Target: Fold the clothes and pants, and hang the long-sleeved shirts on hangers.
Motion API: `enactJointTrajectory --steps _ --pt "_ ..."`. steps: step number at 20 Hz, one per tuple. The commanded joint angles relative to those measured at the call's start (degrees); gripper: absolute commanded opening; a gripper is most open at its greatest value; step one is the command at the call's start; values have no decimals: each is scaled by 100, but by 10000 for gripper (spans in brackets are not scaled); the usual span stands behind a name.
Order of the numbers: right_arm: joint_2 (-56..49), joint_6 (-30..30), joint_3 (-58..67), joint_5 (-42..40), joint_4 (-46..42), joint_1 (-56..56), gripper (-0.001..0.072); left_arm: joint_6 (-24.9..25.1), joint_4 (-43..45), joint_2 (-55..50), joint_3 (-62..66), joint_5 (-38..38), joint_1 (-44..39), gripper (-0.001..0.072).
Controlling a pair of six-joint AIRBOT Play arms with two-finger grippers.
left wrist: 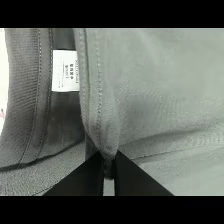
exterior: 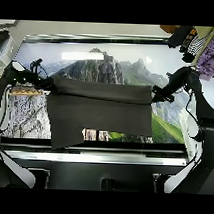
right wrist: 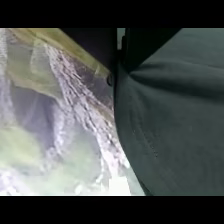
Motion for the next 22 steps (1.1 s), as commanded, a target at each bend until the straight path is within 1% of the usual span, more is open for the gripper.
enactJointTrajectory --steps 1,2,3,4,5,6,7,8,9,10,11,12,13,14,15,19,20,22 --pt "-15 33 -9 -345 184 7 37 2 37 -15 -2 -7 11 19" --pt "-15 44 -9 -409 199 9 45 2 52 -15 -2 -7 9 19" --pt "-15 81 -9 -448 199 7 112 2 59 -15 -2 -7 9 20" --pt "-15 114 -9 -463 201 7 225 2 59 -17 -2 -7 9 23" --pt "-15 142 -9 -459 205 7 324 0 59 -17 -2 -7 9 67" --pt "-15 153 -9 -439 232 7 371 -11 55 -13 0 -20 15 156" --pt "-13 131 -9 -461 304 7 370 -118 55 7 2 -48 33 264" --pt "22 31 -9 -529 411 4 370 -223 52 59 4 -138 79 309" --pt "114 -188 -9 -621 490 -4 366 -216 35 140 4 -271 133 311" --pt "271 -431 -9 -678 466 -7 367 -203 37 260 2 -470 221 336" --pt "461 -721 -9 -713 374 -7 367 -197 37 378 0 -730 330 342" --pt "693 -870 -9 -643 289 -55 367 -262 -72 542 -66 -922 503 344" --pt "907 -990 -28 -511 378 -136 367 -254 -212 772 -264 -979 680 360" --pt "1113 -1161 -76 -444 393 -247 367 -249 -249 1108 -643 -979 887 507" --pt "1325 -1224 -229 -391 474 -426 367 -225 -306 1515 -1193 -953 1147 561" --pt "2083 -1294 -1377 -402 962 -1058 364 57 -776 3355 -4271 -645 2243 558" --pt "2251 -1316 -1659 -297 1021 -1088 364 109 -866 3810 -5073 -476 2446 537" --pt "2420 -1333 -1950 -151 1193 -1043 364 251 -1069 4426 -6210 -284 2614 537"
